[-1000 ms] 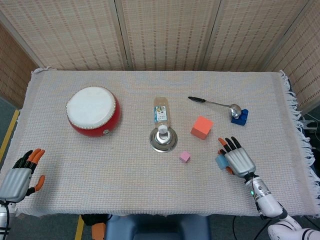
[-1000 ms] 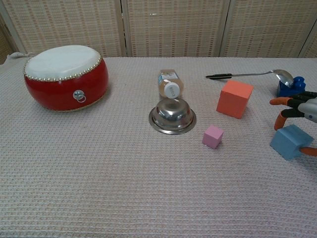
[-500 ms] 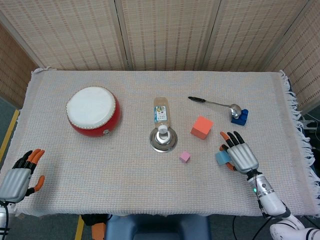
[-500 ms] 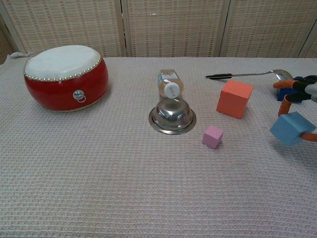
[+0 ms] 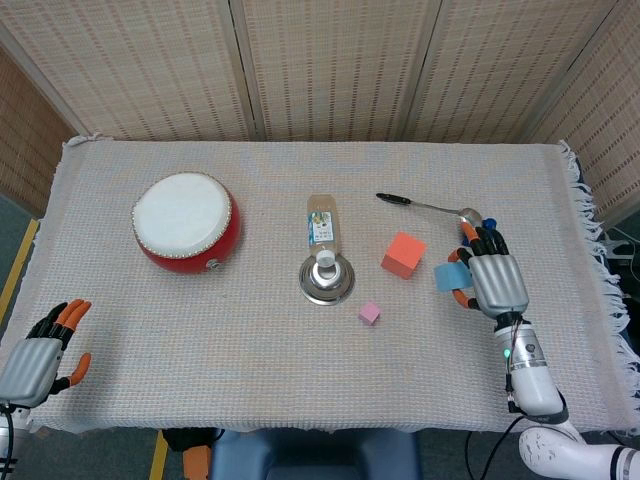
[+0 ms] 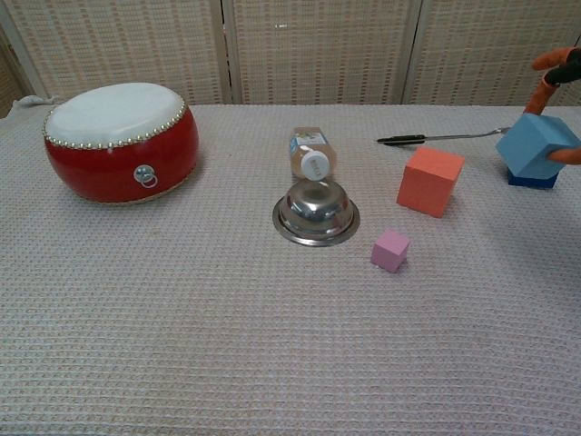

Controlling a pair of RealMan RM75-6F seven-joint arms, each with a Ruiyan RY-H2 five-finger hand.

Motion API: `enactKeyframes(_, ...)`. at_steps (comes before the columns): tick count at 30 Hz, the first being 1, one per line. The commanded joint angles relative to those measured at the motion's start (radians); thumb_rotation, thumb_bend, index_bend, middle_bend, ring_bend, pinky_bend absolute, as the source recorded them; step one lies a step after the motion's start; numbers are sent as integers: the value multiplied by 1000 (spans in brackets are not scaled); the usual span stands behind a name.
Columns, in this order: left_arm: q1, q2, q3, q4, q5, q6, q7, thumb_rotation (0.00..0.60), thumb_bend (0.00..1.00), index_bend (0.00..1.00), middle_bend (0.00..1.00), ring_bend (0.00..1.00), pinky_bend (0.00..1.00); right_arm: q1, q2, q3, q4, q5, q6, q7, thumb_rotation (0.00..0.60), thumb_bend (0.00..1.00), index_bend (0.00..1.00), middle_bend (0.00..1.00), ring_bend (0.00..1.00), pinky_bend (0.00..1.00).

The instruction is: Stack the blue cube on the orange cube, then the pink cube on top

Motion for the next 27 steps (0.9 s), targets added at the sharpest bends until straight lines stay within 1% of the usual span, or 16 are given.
enactKeyframes(1,0,5,6,-4,10,1,-9,600,458,0,29,0,172,112,-53,90,-47,190,103,-210,600,192,500,0,0,0)
enactKeyframes(3,-1,9,11,-7,20,1,-18,600,459,0,29,0,173,157,-93,118,-34,249,147,-267,600,192,502,0,0,0)
enactKeyframes(6,-1,16,15,-10,29,2,-33,600,459,0,29,0,173,214,-151,157,-1,312,195,-310,600,192,503,0,0,0)
enactKeyframes(11,-2,26,19,-9,42,7,-63,600,459,0,30,0,173,292,-241,187,86,378,250,-363,600,191,509,0,0,0)
enactKeyframes(14,-2,31,21,-8,46,9,-80,600,459,0,30,0,174,324,-282,190,130,415,269,-391,600,191,511,0,0,0)
enactKeyframes(17,-2,35,23,-6,48,9,-94,600,458,0,29,0,174,340,-315,185,169,439,274,-391,600,191,511,0,0,0)
enactKeyframes(23,-4,41,28,-9,56,5,-108,600,458,0,29,0,175,364,-390,185,275,496,232,-357,600,192,527,4,0,0)
enactKeyframes(27,-2,45,30,-9,62,12,-117,600,459,0,30,0,175,388,-431,174,342,501,213,-358,600,192,514,6,0,0)
